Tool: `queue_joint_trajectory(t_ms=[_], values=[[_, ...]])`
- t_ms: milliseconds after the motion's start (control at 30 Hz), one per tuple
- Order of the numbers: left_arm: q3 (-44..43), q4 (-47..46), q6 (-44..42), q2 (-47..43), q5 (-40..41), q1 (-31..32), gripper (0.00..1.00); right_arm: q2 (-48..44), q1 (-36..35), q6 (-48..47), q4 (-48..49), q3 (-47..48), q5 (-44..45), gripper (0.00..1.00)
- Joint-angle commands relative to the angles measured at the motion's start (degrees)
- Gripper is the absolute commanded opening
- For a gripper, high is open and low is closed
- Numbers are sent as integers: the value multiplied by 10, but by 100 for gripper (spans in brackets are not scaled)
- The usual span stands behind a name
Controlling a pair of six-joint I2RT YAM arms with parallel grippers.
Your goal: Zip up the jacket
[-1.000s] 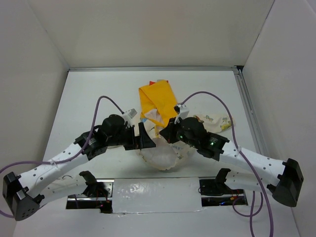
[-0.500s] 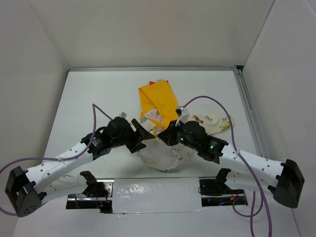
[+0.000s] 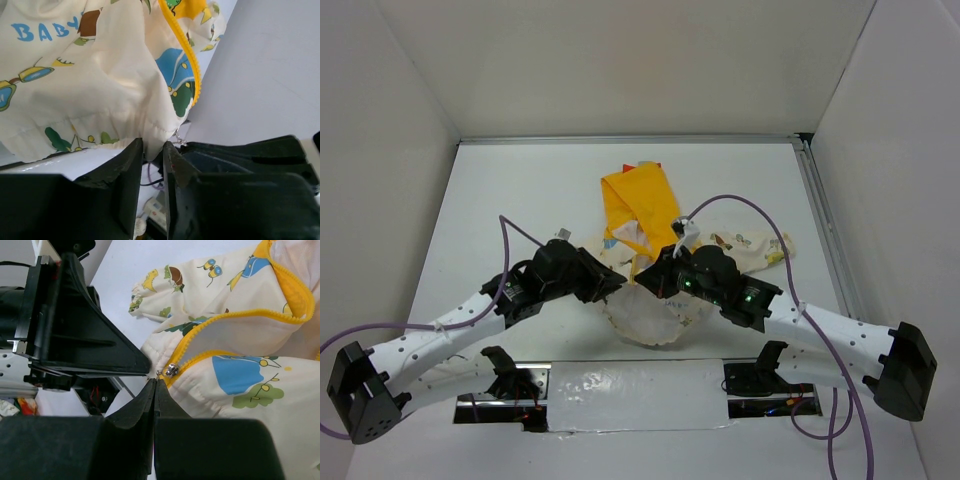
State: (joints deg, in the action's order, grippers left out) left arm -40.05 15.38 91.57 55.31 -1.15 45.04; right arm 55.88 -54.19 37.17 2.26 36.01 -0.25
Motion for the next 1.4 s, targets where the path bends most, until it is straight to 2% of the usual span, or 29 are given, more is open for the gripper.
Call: queue_joint_trajectory(t_ms=[0, 200, 233, 333, 400, 433, 533, 733, 933, 1067, 1167, 1267, 1333, 1367], values=[[-9, -17, 0, 1, 8, 2, 32, -11, -7, -11, 42, -4, -14, 0], [-4, -29, -10, -1, 8, 1, 2, -8, -14, -20, 37, 2, -8, 0], [-6, -25, -10, 1, 8, 1, 0, -7, -15, -23, 32, 5, -3, 0], [-3, -42, -42, 0, 9, 1, 0, -1, -21, -33, -1, 24, 51, 0], [-2, -33, -54, -3, 8, 1, 0, 7, -28, -49, -60, 44, 116, 0], [-3, -26, -66, -7, 9, 2, 0, 22, -28, -51, -79, 67, 186, 0], [-4, -7, -102, -18, -7, 1, 0, 51, -30, -86, -124, 100, 270, 0], [5, 50, -113, -34, -28, 2, 0, 103, -36, -133, -161, 139, 364, 0], [30, 52, -130, -41, -52, 2, 0, 143, -70, -174, -172, 149, 435, 0], [34, 53, -162, -41, -99, 2, 0, 178, -66, -204, -170, 182, 478, 0], [48, 82, -163, -65, -112, 3, 0, 200, -50, -219, -162, 198, 480, 0], [76, 74, -160, -95, -105, 4, 0, 186, -43, -207, -141, 182, 419, 0], [88, 67, -163, -100, -104, 4, 0, 163, -44, -185, -145, 169, 329, 2], [98, 65, -163, -99, -105, 4, 0, 130, -43, -169, -141, 149, 295, 7]])
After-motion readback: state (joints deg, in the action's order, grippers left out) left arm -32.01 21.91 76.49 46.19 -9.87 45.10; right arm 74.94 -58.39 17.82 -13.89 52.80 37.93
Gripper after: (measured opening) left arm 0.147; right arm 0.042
